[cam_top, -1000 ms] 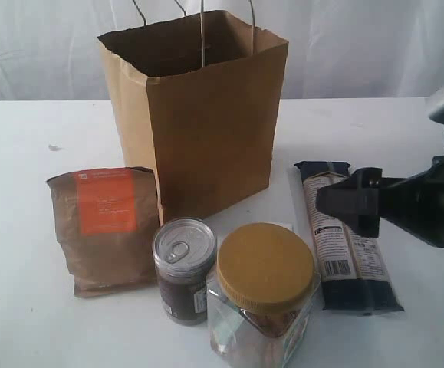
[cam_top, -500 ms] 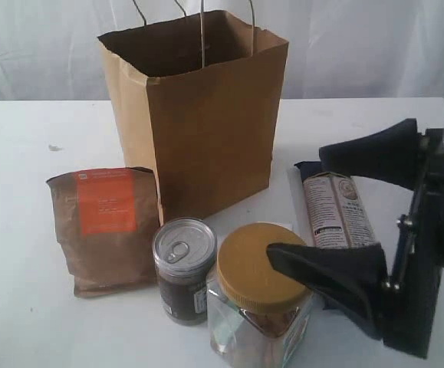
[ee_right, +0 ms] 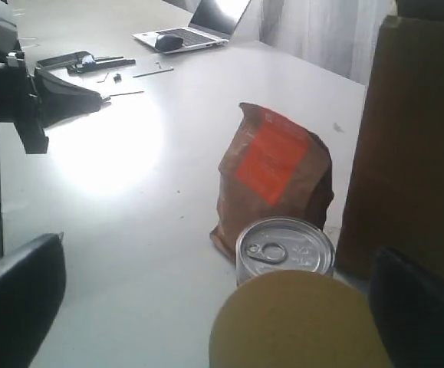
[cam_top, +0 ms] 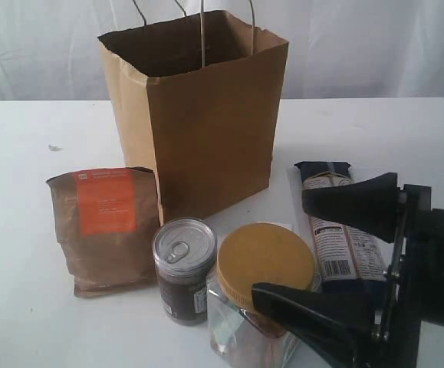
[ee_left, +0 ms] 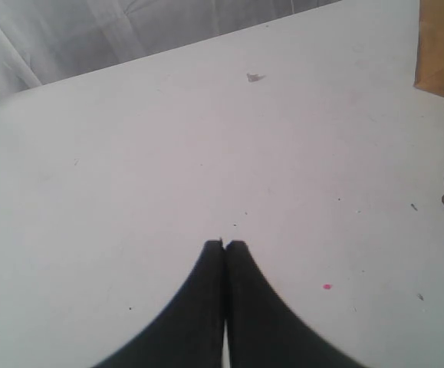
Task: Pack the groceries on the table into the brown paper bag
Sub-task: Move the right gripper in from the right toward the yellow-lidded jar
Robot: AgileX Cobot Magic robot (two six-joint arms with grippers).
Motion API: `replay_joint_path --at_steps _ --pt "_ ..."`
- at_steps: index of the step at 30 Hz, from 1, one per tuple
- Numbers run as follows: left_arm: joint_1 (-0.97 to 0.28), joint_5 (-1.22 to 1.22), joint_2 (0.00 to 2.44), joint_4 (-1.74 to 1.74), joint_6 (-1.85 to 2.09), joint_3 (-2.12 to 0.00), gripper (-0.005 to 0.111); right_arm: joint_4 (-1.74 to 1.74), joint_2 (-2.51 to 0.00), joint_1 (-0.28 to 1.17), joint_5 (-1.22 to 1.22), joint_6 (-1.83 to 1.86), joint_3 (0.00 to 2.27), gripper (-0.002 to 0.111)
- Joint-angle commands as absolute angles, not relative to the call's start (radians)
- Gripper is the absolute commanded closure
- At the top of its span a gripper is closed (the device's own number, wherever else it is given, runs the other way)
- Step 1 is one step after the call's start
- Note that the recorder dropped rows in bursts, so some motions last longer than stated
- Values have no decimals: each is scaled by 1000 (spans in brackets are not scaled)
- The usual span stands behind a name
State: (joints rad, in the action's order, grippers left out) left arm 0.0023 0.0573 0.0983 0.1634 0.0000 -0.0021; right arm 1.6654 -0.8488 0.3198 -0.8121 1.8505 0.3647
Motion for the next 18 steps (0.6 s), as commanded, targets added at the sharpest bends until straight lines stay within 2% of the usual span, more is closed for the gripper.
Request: replay_joint_path --at_steps 1,5,8,13,18 --pt "-2 53 93 165 0 0 107 1682 -852 325 -832 1769 360 3" --pt "-2 53 93 165 0 0 107 1605 -852 325 -806 1839 360 3" --pt "-2 53 93 165 0 0 107 1583 -876 325 -635 2084 360 3" --pt "-2 53 93 165 0 0 107 1633 -1002 330 -672 2142 362 3" --pt "-2 53 93 165 0 0 107 1744 -1119 330 -555 2142 409 3"
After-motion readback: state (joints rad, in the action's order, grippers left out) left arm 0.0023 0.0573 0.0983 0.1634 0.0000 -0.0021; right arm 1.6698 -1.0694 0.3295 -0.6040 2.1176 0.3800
